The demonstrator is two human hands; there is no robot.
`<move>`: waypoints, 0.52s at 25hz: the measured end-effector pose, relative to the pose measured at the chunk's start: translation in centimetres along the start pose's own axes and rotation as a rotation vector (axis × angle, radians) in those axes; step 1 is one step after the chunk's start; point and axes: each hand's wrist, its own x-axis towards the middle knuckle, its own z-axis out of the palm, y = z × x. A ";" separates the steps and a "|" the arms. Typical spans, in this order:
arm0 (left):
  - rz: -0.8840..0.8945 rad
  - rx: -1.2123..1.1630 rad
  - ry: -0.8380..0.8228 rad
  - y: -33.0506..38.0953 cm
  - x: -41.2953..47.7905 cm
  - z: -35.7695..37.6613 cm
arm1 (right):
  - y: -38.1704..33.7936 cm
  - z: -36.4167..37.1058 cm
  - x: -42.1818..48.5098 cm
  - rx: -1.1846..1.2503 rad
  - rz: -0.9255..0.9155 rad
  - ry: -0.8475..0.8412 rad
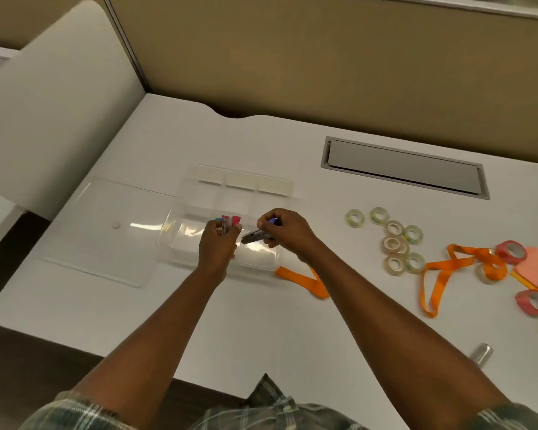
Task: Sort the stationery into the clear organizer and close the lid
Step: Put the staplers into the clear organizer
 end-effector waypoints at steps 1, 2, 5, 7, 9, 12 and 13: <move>-0.006 0.021 0.013 -0.1 1.0 -0.8 | -0.7 1.1 1.0 -0.063 -0.025 -0.002; -0.011 0.044 0.020 -0.3 1.9 -1.3 | -1.2 2.0 1.9 -0.138 -0.045 -0.009; 0.019 0.182 0.032 -0.9 3.5 -2.2 | -2.0 4.4 4.4 -0.373 -0.076 -0.049; 0.069 0.303 0.044 -1.2 4.1 -2.3 | -2.3 5.5 5.7 -0.498 -0.042 -0.100; 0.111 0.379 0.044 -1.5 4.6 -2.2 | -2.3 6.3 6.6 -0.611 0.003 -0.148; 0.150 0.450 0.055 -1.6 4.8 -1.7 | -2.1 7.3 7.5 -0.664 0.025 -0.153; 0.168 0.461 0.068 -1.7 4.7 -1.6 | -2.1 7.6 7.6 -0.688 0.017 -0.141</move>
